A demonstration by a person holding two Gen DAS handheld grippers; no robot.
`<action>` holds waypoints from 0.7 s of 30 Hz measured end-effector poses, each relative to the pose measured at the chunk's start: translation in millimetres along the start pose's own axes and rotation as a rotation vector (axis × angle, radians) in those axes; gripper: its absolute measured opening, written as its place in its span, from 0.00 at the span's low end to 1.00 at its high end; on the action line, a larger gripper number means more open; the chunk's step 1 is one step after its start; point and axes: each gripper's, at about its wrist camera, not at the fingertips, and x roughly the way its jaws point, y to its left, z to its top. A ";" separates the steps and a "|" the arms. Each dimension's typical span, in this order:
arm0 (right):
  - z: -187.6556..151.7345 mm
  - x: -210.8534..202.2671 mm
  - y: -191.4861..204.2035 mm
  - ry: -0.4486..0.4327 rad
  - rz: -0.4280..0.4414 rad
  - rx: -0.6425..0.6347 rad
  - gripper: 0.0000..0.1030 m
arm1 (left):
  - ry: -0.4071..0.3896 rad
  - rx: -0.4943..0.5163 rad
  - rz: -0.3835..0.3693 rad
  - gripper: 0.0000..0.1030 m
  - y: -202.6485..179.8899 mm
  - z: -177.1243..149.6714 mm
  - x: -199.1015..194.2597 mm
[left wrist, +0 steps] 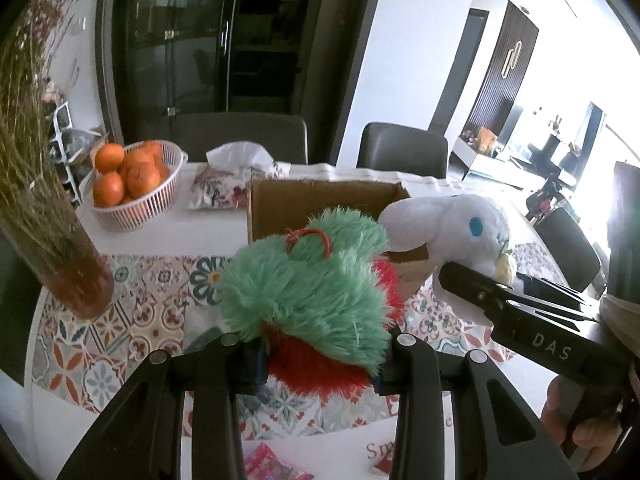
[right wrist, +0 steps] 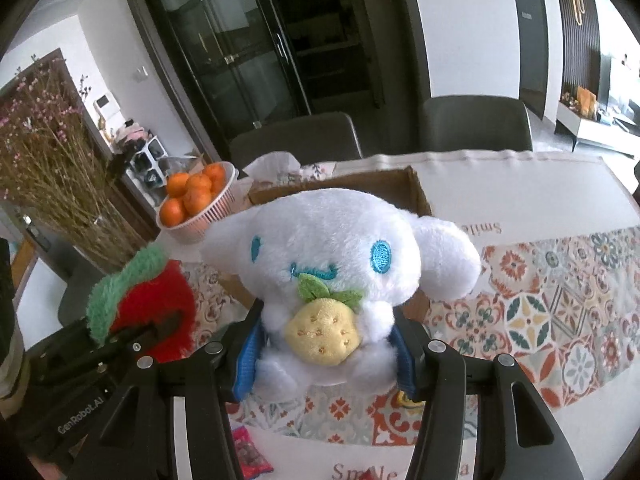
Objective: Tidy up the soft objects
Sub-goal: 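Carry the strawberry plush with the left tool while the right tool carries the bunny over the box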
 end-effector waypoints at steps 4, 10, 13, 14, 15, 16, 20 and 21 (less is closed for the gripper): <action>10.9 -3.7 1.0 -0.023 -0.005 -0.009 0.54 | -0.022 0.018 0.007 0.36 -2.9 12.9 -0.2; 28.3 -4.2 -0.6 -0.044 -0.010 -0.016 0.54 | -0.041 0.031 0.005 0.36 -8.2 32.5 3.8; 38.1 -2.1 -4.5 -0.043 -0.006 -0.009 0.54 | -0.038 0.033 -0.003 0.36 -10.2 42.5 9.5; 42.2 -0.7 -5.7 -0.042 -0.006 -0.008 0.54 | -0.036 0.034 -0.005 0.36 -10.8 45.3 11.4; 46.3 0.8 -6.9 -0.040 -0.005 -0.006 0.54 | -0.033 0.036 -0.008 0.36 -11.4 49.1 14.3; 49.6 2.0 -7.8 -0.040 -0.004 -0.006 0.54 | -0.030 0.036 -0.010 0.36 -11.2 51.7 15.9; 62.9 11.3 -9.5 -0.021 -0.005 -0.013 0.54 | -0.014 0.033 -0.015 0.36 -10.7 61.8 27.0; 65.8 13.7 -9.5 -0.017 -0.005 -0.012 0.54 | -0.010 0.032 -0.014 0.36 -10.3 64.6 30.7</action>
